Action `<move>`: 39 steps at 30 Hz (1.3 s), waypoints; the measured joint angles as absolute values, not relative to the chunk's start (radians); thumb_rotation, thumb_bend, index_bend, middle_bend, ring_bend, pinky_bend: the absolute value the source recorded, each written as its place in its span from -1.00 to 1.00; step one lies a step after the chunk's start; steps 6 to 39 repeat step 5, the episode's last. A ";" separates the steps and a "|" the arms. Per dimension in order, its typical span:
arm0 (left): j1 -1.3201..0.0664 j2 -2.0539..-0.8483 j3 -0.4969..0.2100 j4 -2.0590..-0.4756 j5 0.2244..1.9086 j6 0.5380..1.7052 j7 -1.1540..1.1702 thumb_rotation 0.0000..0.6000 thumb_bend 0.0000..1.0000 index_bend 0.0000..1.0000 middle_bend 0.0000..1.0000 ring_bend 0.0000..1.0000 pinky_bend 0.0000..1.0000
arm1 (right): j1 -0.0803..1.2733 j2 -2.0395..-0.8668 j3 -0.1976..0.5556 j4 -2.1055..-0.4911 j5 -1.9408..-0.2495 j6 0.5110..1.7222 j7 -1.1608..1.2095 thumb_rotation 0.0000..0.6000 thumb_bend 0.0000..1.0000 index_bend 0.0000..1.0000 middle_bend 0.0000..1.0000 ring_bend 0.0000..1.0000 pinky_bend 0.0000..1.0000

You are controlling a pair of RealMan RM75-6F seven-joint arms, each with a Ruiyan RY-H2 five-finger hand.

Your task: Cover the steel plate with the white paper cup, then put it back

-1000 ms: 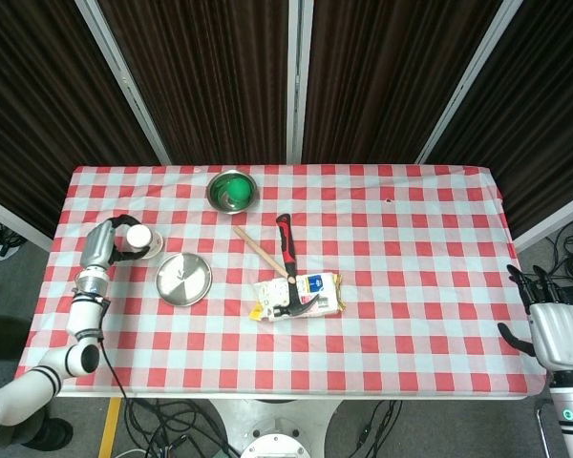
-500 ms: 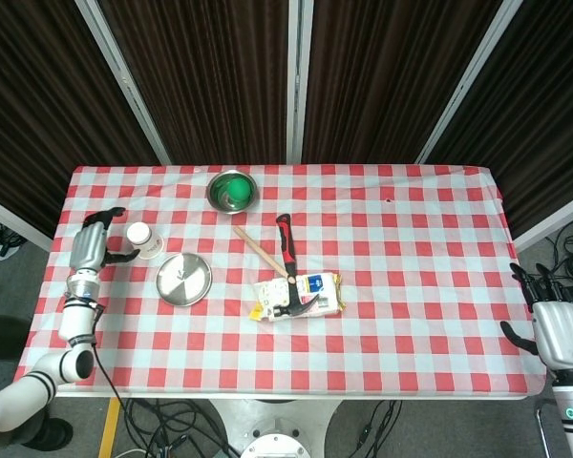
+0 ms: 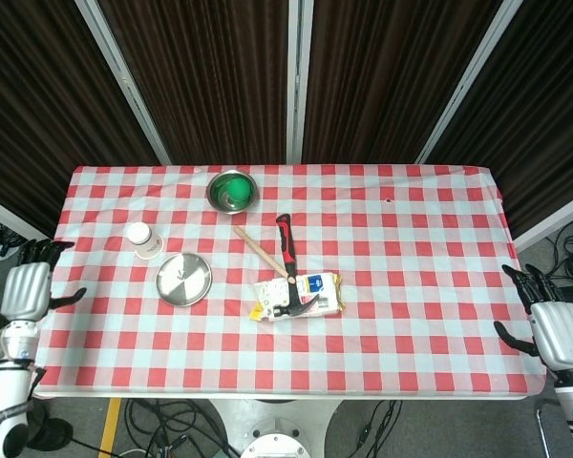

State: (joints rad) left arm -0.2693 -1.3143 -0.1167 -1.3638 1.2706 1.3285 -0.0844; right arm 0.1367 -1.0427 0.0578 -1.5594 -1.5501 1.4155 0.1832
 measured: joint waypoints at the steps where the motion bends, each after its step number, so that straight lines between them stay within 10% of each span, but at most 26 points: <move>1: -0.250 -1.299 -0.106 -1.393 1.279 1.351 -0.075 1.00 -0.68 -0.56 -0.61 -0.79 -0.86 | 0.136 -1.046 0.055 -1.557 -1.557 1.420 0.184 1.00 -0.58 -0.85 -0.70 -1.00 -0.70; 39: -0.179 -1.240 -0.058 -1.508 1.314 1.424 -0.034 1.00 -0.68 -0.56 -0.61 -0.79 -0.86 | 0.132 -1.059 0.047 -1.546 -1.575 1.439 0.186 1.00 -0.57 -0.85 -0.69 -1.00 -0.70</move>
